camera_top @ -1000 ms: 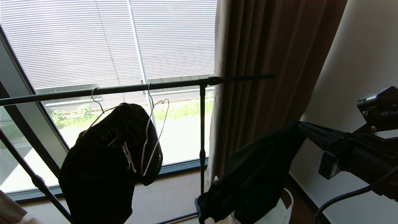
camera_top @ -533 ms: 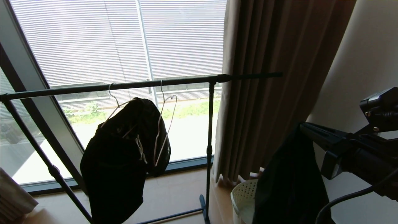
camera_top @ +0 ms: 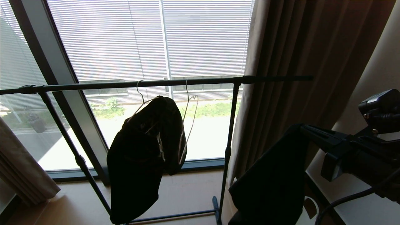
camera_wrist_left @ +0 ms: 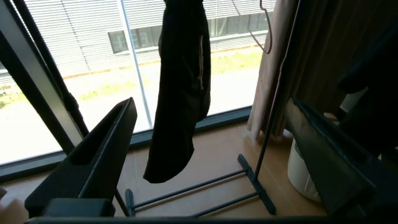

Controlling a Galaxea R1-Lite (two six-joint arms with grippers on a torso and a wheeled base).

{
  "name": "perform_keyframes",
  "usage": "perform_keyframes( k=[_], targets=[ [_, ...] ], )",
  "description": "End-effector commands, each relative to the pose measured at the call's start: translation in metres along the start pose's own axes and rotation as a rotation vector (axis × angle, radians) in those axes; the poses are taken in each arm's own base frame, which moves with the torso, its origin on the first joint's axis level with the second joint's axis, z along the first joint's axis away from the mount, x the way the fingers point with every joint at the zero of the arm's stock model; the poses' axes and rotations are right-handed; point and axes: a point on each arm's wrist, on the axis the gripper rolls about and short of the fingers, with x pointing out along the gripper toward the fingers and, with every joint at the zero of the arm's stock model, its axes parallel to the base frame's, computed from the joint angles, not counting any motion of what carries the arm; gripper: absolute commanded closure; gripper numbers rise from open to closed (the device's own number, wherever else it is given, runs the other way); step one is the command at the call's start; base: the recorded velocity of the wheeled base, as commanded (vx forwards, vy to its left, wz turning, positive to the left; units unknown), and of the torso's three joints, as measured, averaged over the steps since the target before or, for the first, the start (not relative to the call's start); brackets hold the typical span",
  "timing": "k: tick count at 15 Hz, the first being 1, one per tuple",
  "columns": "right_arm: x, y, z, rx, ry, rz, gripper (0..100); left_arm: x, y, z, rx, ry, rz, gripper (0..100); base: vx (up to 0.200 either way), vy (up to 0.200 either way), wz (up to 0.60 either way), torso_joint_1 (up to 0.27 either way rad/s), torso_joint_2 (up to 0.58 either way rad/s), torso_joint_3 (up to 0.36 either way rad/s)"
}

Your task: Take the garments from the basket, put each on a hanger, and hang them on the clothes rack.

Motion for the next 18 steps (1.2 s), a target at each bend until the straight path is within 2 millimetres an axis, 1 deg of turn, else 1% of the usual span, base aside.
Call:
perform_keyframes(
  k=[1, 7, 10, 11, 12, 13, 14, 15, 16, 18],
  targets=[
    [0.001, 0.000, 0.000, -0.003, 0.003, 0.000, 100, 0.000, 0.000, 0.000, -0.002, 0.000, 0.003, 0, 0.000, 0.000, 0.00, 0.000, 0.00, 0.000],
    [0.003, 0.003, -0.003, -0.037, 0.020, 0.003, 100, 0.000, 0.000, 0.000, 0.018, 0.003, 0.003, 0, 0.000, 0.000, 0.00, 0.000, 0.00, 0.000],
    [0.011, 0.007, -0.007, -0.043, 0.046, 0.013, 100, 0.000, 0.001, -0.001, 0.016, 0.012, 0.035, 0, 0.000, 0.000, 0.00, 0.000, 0.00, 0.000],
    [0.012, 0.012, -0.005, -0.026, 0.040, 0.034, 100, 0.000, 0.001, 0.014, 0.016, 0.014, 0.033, 0, 0.000, 0.000, 0.00, 0.000, 0.00, 0.000],
    [0.012, 0.012, -0.005, -0.026, 0.040, 0.034, 100, 0.000, 0.001, 0.014, 0.016, 0.014, 0.033, 0, 0.000, 0.000, 0.00, 0.000, 0.00, 0.000],
    [0.017, 0.024, 0.005, 0.059, 0.022, 0.075, 100, 0.016, 0.006, 0.055, -0.032, 0.108, -0.024, 0, 0.000, 0.000, 0.00, 0.000, 0.00, 0.000],
    [0.017, 0.024, 0.006, 0.063, 0.019, 0.076, 100, 0.016, 0.006, 0.055, -0.032, 0.108, -0.024, 0, 0.000, 0.000, 0.00, 0.000, 0.00, 0.000],
    [0.030, 0.035, 0.012, 0.093, 0.026, 0.097, 100, 0.044, 0.011, 0.085, -0.073, 0.211, -0.131, 0, 0.000, 0.000, 0.00, 0.000, 0.00, 0.000],
    [0.040, 0.039, 0.012, 0.090, 0.038, 0.100, 100, 0.061, 0.013, 0.094, -0.089, 0.272, -0.194, 0, 0.000, 0.000, 0.00, 0.000, 0.00, 0.000],
    [0.054, 0.050, 0.017, 0.085, 0.038, 0.121, 100, 0.093, 0.008, 0.105, -0.103, 0.339, -0.336, 0, 0.000, 0.000, 0.00, 0.000, 0.00, 0.000]
  ],
)
